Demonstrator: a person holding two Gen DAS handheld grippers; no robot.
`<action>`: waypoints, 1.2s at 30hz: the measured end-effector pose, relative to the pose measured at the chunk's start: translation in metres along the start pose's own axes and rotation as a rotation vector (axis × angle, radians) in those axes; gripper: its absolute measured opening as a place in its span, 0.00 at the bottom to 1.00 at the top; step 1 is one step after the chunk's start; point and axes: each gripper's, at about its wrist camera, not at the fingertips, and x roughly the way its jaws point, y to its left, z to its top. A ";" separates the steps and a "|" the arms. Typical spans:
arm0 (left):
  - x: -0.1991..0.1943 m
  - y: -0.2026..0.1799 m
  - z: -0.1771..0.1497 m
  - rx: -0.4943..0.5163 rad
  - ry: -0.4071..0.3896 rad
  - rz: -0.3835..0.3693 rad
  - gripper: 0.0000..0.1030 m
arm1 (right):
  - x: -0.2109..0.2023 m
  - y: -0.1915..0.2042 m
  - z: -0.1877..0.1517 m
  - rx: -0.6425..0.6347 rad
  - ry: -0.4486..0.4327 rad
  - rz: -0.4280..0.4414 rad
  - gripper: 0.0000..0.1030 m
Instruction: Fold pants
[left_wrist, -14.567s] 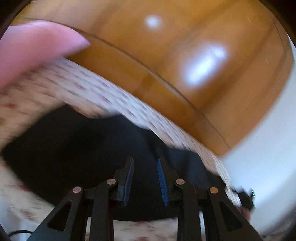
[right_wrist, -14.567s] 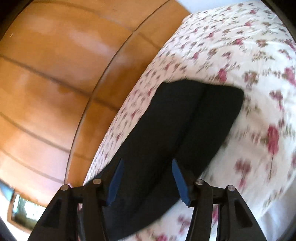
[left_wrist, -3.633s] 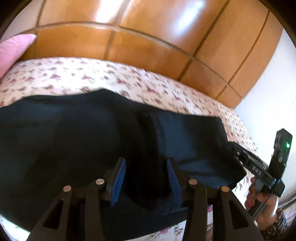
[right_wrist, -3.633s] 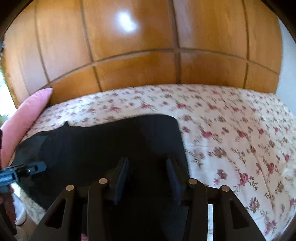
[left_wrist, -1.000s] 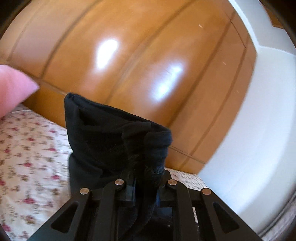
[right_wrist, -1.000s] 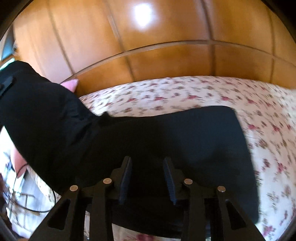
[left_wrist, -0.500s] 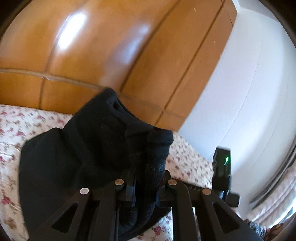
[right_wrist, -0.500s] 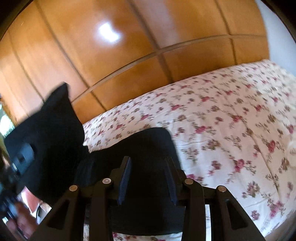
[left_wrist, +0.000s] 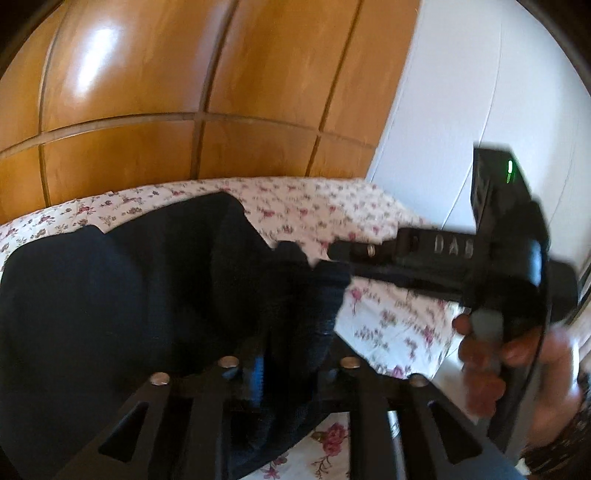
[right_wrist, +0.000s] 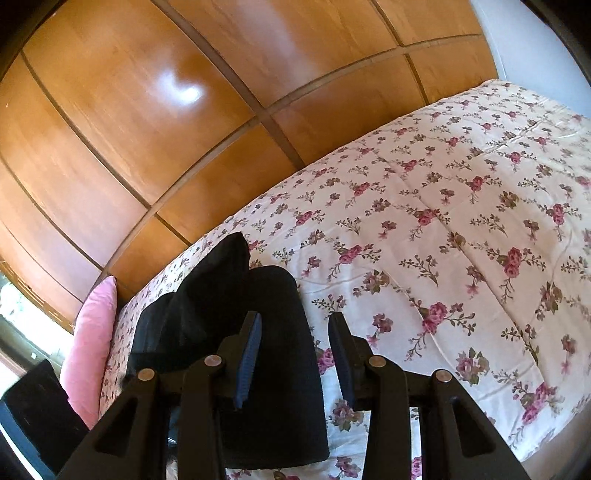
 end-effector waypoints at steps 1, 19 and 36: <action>0.002 -0.005 -0.004 0.007 0.019 -0.027 0.41 | 0.000 0.000 0.000 0.001 0.001 0.002 0.37; -0.098 0.070 -0.016 -0.121 -0.198 0.110 0.54 | 0.019 0.039 -0.016 -0.161 0.056 0.113 0.53; -0.093 0.126 -0.057 -0.279 -0.059 0.272 0.55 | 0.026 0.042 -0.016 -0.098 0.108 0.124 0.11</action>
